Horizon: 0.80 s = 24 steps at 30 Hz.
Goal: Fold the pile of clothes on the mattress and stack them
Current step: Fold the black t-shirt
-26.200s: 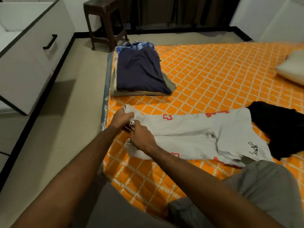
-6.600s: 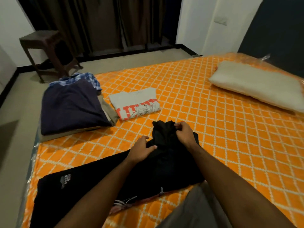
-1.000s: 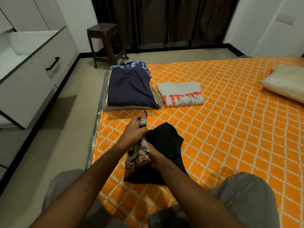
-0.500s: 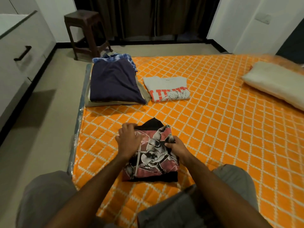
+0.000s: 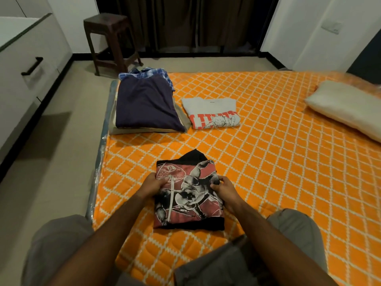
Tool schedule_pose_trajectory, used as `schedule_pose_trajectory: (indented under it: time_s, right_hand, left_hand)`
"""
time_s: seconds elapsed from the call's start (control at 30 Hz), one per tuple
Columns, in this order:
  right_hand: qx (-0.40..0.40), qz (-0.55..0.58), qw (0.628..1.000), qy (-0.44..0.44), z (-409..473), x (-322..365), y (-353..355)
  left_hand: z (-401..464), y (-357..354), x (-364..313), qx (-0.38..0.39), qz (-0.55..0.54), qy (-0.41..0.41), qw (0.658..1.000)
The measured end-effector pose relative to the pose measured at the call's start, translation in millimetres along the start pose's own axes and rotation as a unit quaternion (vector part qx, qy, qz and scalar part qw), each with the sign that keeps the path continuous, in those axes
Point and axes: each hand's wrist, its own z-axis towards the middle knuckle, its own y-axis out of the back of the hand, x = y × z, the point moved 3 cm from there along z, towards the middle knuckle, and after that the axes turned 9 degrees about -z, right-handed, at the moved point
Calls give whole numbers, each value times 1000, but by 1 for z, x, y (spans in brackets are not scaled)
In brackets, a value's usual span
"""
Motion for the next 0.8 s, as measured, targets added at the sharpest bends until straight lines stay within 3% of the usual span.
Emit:
schedule_pose_trajectory:
  time_s: [0.13, 0.23, 0.27, 0.3, 0.37, 0.4, 0.47, 0.57, 0.67, 0.73, 0.8]
  right_hand:
    - [-10, -111, 993, 33, -1, 4, -2]
    - [-69, -380, 917, 99, -2, 24, -7]
    - [-81, -421, 896, 118, -1, 34, -8]
    - [-60, -411, 900, 132, -2, 47, -10]
    - [76, -180, 976, 97, -4, 76, -17]
    - [154, -42, 986, 51, -6, 87, -22]
    - [230, 116, 966, 21, -7, 108, -25]
    - [228, 215, 949, 28, -3, 125, -14]
    - [202, 224, 954, 1, -1, 106, 9]
    - [173, 162, 971, -34, 4, 65, 25]
    - [133, 98, 982, -91, 9, 13, 46]
  left_hand:
    - [-17, 1, -19, 25, -116, -2, 993]
    - [-27, -4, -68, 9, -102, -69, 992]
    - [-30, -7, -89, 10, -86, -101, 991]
    - [-32, -11, -113, 13, -58, -141, 988]
    - [-40, -18, -158, 36, 37, -223, 973]
    - [-46, -24, -178, 47, 113, -262, 957]
    - [-58, -40, -209, 53, 293, -352, 887]
    - [-78, -70, -220, 33, 490, -420, 763]
    - [-86, -95, -175, 44, 546, -485, 682]
    - [-85, -101, -124, 89, 552, -458, 691]
    - [-81, -95, -70, 133, 549, -350, 747]
